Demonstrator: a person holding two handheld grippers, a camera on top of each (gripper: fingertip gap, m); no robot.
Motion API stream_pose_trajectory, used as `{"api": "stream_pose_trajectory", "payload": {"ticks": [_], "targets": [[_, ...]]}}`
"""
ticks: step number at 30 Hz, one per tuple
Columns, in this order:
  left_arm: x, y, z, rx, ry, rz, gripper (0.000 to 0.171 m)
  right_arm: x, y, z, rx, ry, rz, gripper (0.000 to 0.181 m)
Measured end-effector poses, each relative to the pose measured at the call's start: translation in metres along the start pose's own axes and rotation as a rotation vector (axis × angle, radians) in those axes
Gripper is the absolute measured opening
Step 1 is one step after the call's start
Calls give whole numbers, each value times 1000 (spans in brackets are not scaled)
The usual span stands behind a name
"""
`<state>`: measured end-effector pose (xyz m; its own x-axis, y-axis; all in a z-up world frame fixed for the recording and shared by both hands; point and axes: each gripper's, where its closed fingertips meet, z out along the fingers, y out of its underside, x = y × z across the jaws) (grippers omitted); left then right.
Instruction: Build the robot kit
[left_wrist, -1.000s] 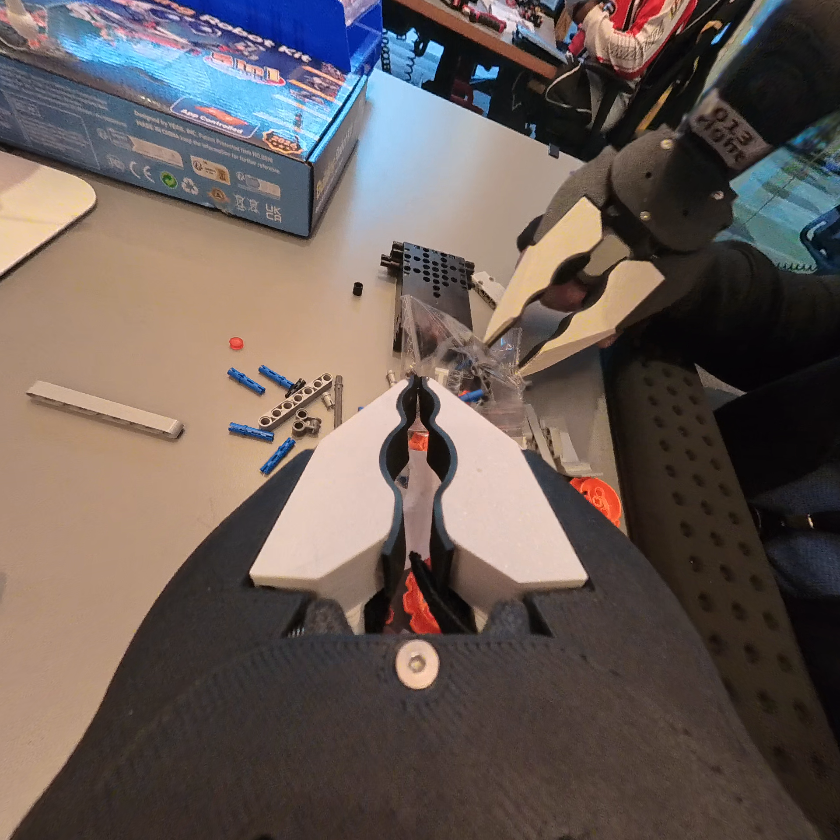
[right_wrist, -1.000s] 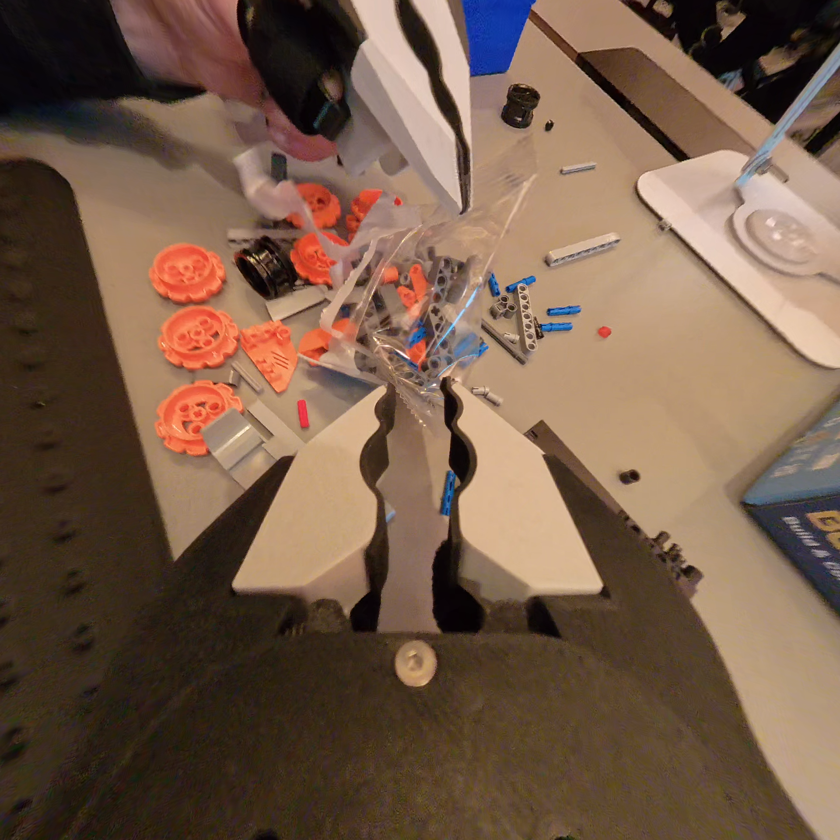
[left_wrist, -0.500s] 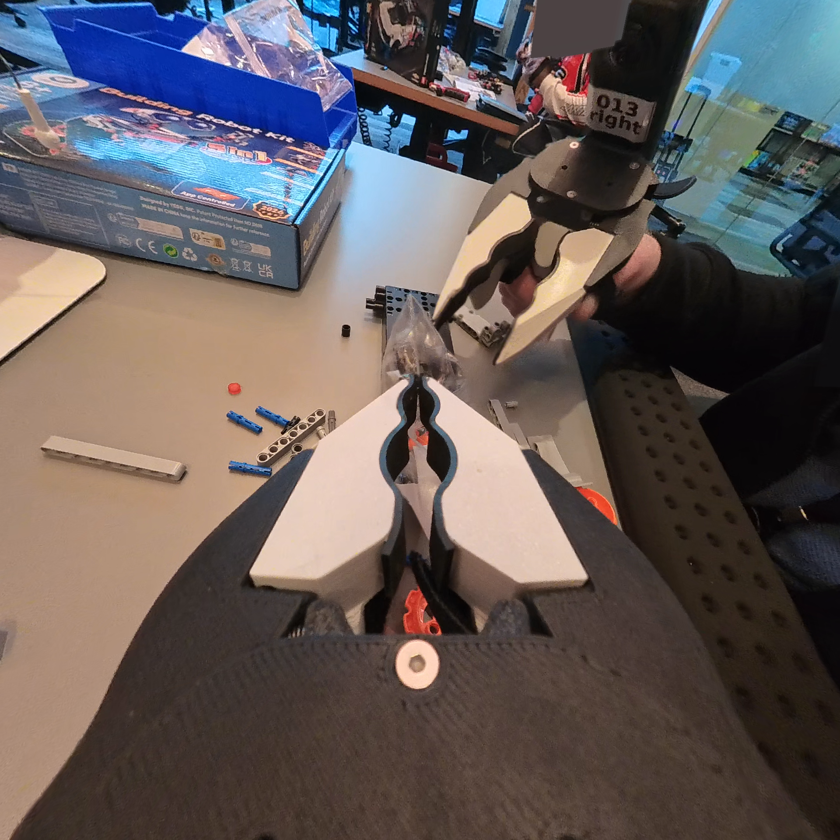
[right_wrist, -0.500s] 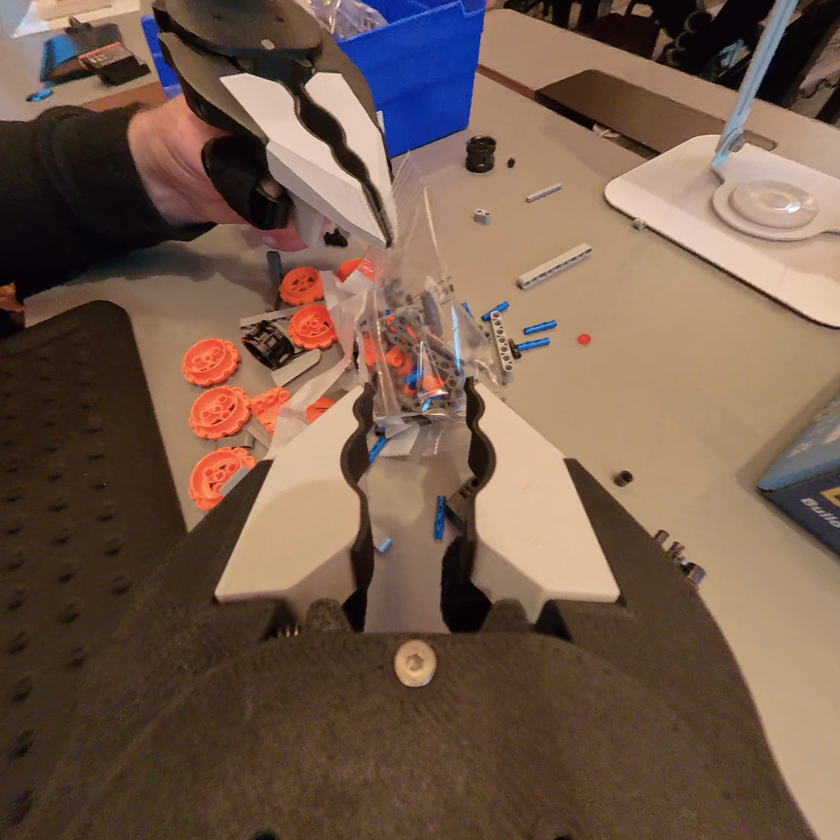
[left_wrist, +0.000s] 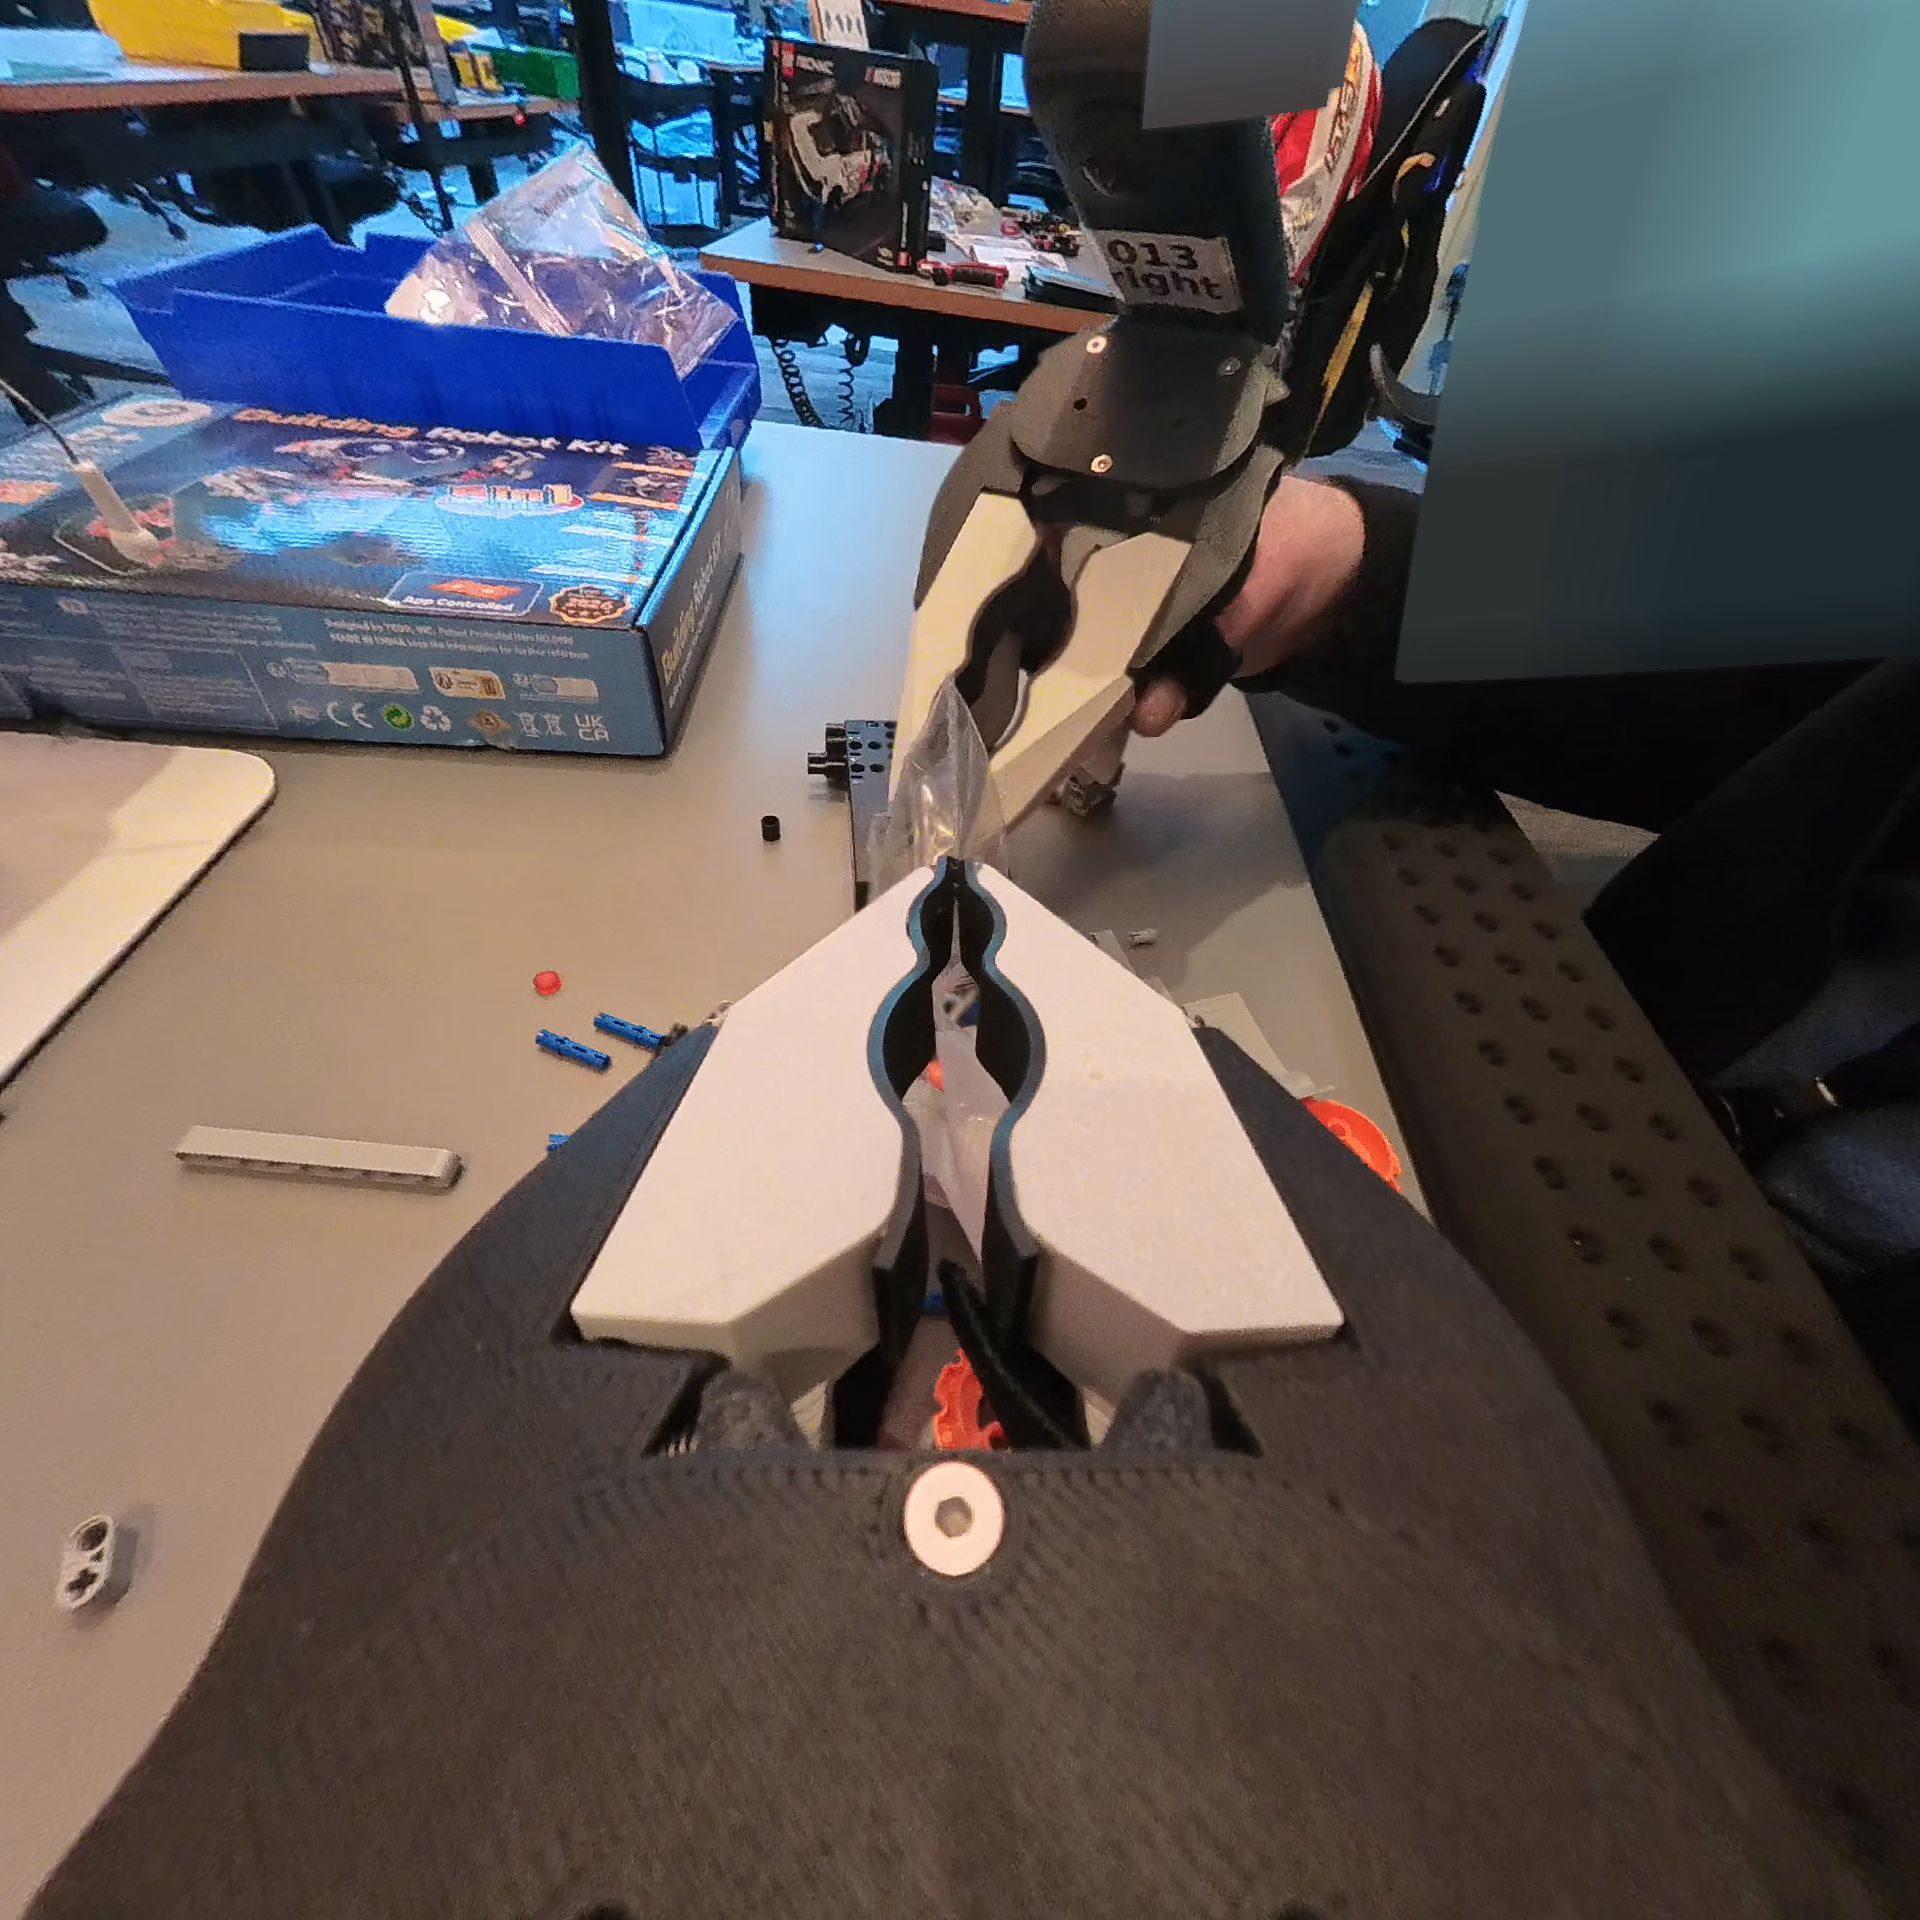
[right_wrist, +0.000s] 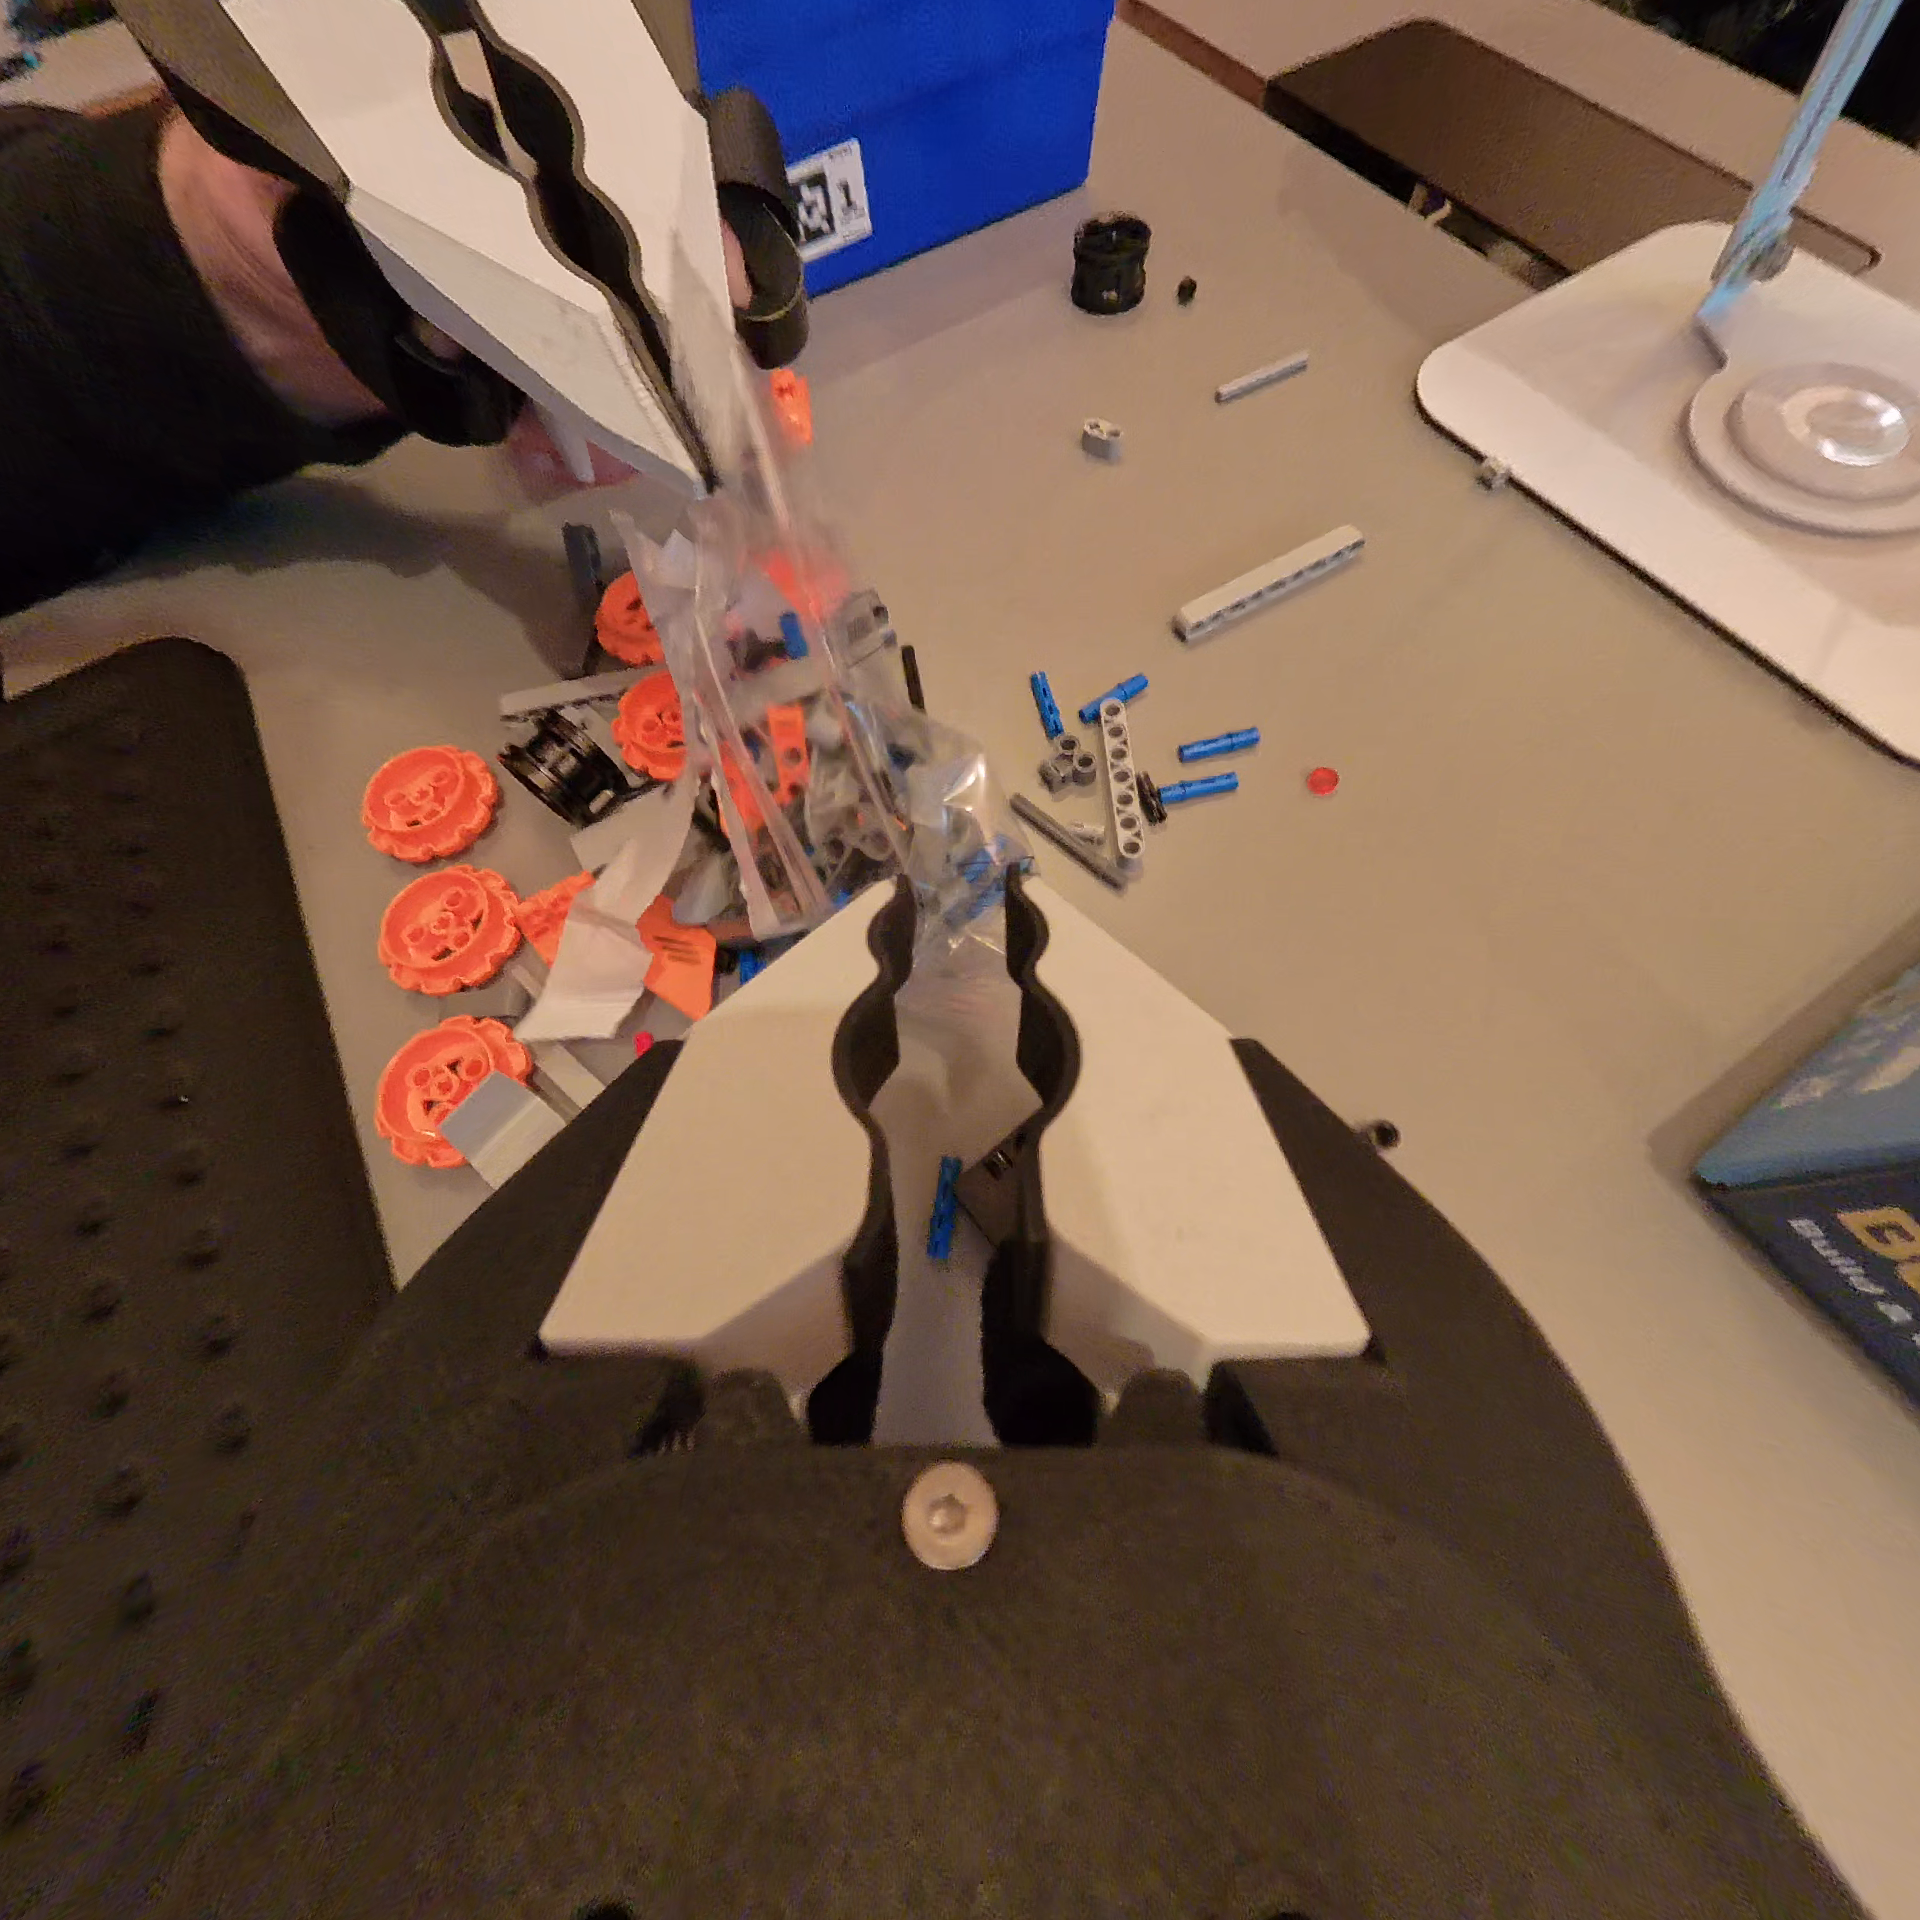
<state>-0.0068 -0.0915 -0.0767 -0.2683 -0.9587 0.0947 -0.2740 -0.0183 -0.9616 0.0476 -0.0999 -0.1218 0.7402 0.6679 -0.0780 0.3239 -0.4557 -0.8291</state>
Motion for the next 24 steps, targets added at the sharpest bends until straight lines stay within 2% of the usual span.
{"api": "stream_pose_trajectory", "payload": {"ticks": [8, 24], "targets": [[-2, -9, -10, 14, -31, 37, 0, -10, -16, 0, 44, -14, -46, 3], [-2, -36, -26, 72, -94, 126, 0, -5, -52, -14, 80, 91, -182, 0]]}}
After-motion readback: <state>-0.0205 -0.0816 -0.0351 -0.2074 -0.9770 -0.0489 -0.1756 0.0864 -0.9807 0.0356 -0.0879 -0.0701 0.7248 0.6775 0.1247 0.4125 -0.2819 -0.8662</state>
